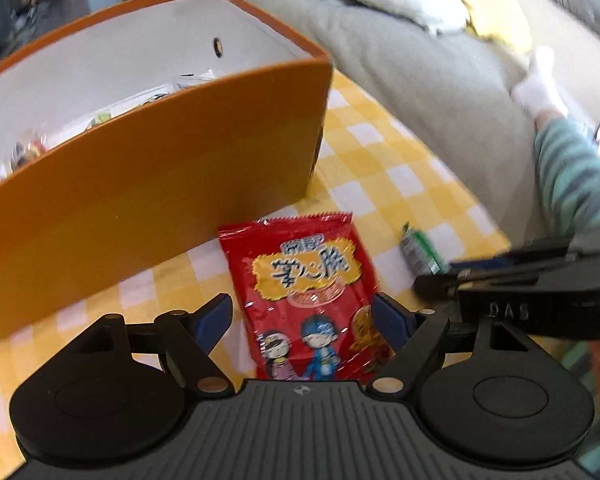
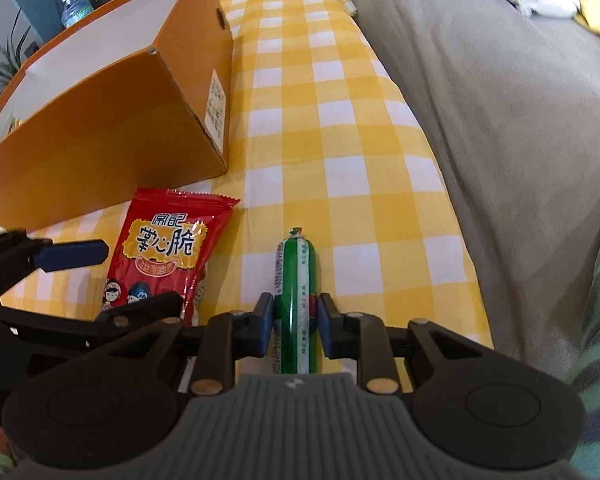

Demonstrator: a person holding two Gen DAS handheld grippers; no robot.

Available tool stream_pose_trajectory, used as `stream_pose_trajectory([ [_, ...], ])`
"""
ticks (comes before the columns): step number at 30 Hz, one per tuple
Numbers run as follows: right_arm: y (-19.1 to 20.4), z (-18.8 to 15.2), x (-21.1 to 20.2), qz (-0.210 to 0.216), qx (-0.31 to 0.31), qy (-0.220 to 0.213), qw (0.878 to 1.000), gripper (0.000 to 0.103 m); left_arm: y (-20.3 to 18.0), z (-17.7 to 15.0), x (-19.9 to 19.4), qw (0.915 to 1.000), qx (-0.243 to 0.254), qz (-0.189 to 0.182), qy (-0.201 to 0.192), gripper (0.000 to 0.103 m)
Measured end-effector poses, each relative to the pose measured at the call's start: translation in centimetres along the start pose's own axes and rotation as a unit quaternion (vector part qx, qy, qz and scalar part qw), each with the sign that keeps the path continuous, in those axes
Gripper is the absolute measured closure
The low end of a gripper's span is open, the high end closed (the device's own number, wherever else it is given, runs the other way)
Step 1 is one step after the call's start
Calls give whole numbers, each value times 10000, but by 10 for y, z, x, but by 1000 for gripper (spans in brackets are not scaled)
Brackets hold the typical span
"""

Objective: Organize snacks
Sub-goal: 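Close the left tool on the red Mimi bag while right tool holds the sausage stick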

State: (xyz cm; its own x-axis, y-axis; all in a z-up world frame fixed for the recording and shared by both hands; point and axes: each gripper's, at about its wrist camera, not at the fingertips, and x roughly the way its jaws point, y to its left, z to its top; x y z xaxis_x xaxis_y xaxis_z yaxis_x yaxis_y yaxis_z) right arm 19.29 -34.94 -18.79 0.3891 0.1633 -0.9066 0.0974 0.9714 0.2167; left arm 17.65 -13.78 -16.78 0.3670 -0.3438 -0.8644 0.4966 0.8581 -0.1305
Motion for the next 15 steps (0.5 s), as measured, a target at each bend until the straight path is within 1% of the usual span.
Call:
stream_pose_trajectory([
  [1,-3,0,-1,69,97,2,9999,83,2,1,-2,9999,-127,-70,-26,11],
  [3,-5,0,-5,105,147,-16,9998,84,3,5,0,9996,-281,-50,28,11],
  [6,0,-1,-8,-66,-68,-58,9999,84,0,9,9,9992,-335,100,196,12],
  [9,6,-1,-6,-154,-264,-92,9995,85,1,10,15,9977,-538,281,299,12],
  [12,3,-2,-6,-129,-276,-105,9995,85,7,12,18,9954,-843,200,413,12],
  [15,3,-3,-7,-102,-302,-94,9994,85,9,13,22,9948,-863,212,503,12],
])
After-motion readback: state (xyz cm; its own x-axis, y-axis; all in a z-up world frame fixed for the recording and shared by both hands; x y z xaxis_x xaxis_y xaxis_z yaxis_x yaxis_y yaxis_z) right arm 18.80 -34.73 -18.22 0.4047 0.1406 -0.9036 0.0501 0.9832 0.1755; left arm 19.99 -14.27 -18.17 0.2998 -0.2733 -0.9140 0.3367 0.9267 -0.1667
